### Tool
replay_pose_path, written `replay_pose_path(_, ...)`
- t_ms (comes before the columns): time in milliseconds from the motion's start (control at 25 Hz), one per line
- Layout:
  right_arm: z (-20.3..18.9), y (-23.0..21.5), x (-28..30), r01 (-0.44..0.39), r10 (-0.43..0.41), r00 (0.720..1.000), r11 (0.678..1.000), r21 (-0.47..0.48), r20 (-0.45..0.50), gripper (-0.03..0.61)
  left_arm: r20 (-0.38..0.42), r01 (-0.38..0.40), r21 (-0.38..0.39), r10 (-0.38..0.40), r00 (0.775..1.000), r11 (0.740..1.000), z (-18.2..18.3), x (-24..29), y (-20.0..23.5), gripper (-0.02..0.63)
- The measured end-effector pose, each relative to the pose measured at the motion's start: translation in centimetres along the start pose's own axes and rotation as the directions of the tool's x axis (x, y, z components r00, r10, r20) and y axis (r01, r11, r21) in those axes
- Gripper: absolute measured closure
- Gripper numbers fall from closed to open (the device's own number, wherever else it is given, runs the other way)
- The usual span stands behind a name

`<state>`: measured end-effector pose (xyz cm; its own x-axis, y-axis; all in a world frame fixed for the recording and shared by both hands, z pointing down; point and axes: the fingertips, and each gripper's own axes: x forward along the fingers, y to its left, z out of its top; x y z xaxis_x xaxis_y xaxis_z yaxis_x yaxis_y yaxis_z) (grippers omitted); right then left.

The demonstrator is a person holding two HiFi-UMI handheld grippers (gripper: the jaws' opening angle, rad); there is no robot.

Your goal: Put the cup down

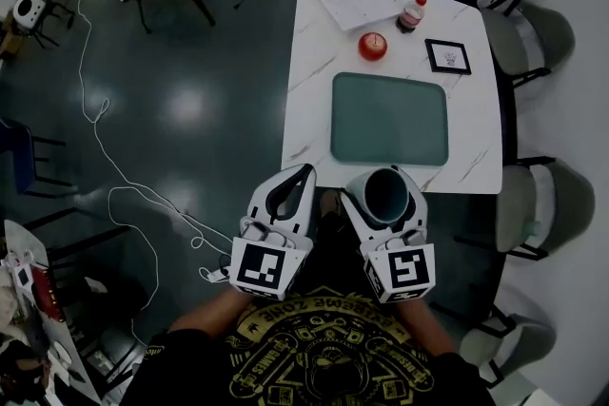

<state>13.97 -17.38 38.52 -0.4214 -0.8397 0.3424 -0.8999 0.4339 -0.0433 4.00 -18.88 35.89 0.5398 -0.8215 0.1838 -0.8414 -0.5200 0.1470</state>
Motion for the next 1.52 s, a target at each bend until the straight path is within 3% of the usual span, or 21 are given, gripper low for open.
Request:
replay_pose_path(640,-0.9,-9.2,4.3,0.014,-0.014,1.000,1.000,0.022,-0.012,0.195,-0.030,-0.013,0.021,0.014,0.999,1.000,-0.7,9.2,-1.6,0.603)
replay_pose_path(960,-2.4,-13.0,7.0,0.038,-0.038,0.999,0.999,0.008,-0.032,0.195,-0.080,-0.045,0.045,0.049,0.996,0.998,-2.8,12.8,-1.0,0.603)
replay_pose_path(1520,-6.0,-18.1,10.8,0.079,-0.079,0.996,0.997,0.014,-0.052,0.195,-0.182,-0.031,0.049,0.040,0.982,0.998,-7.5,18.7,-1.1,0.603)
